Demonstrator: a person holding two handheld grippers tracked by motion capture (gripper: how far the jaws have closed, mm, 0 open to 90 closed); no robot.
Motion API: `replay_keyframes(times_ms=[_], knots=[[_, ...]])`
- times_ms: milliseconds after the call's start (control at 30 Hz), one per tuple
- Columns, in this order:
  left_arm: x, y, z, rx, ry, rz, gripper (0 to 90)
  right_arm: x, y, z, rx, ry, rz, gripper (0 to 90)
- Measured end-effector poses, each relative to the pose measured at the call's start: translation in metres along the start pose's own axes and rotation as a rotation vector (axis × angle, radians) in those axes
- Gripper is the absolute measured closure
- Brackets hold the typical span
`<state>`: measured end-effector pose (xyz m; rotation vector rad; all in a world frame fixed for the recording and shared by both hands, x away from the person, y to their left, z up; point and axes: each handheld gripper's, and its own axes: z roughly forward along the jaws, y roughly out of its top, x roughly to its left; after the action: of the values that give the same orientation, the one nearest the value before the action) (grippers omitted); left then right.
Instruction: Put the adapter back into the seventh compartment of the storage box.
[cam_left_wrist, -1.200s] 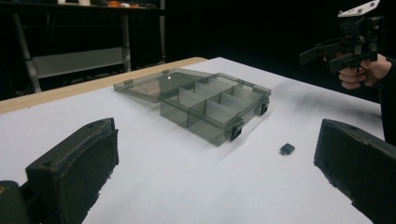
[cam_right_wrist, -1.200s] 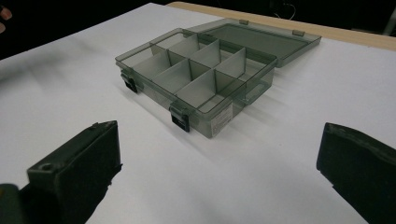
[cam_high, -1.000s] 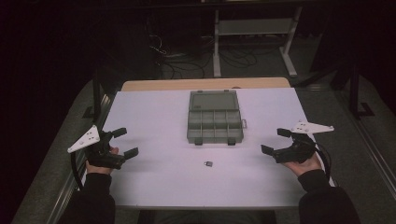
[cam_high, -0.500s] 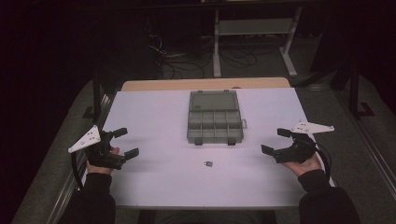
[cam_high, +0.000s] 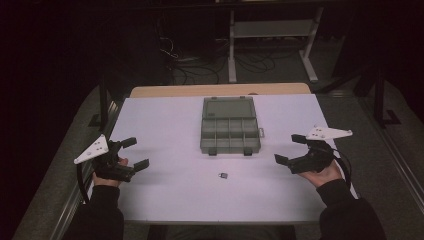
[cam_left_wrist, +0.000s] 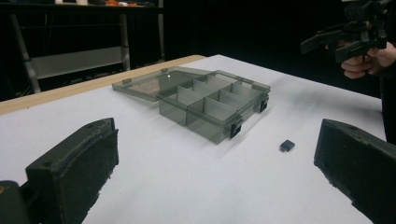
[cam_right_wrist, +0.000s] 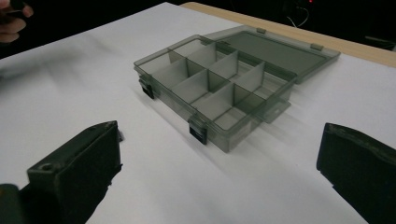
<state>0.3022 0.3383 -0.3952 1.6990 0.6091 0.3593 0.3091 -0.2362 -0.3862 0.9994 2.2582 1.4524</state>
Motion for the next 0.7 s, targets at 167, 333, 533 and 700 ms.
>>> replay_keyframes(times_ms=[167, 333, 533, 700], knots=[[0.000, 0.000, 0.000, -0.001, 0.001, 0.000, 0.0, 0.006, 0.009, 0.005, 0.015, 0.022, -0.023, 0.0], [0.000, 0.000, 0.001, 0.007, 0.004, 0.001, 0.0, 0.012, 0.020, 0.014, 0.051, 0.047, -0.061, 0.0], [0.000, -0.001, 0.001, 0.005, 0.002, 0.005, 0.0, 0.020, 0.033, 0.029, 0.100, 0.079, -0.109, 0.0], [-0.002, -0.001, 0.001, 0.010, 0.001, 0.008, 0.0, 0.026, 0.036, 0.041, 0.136, 0.106, -0.133, 0.0]])
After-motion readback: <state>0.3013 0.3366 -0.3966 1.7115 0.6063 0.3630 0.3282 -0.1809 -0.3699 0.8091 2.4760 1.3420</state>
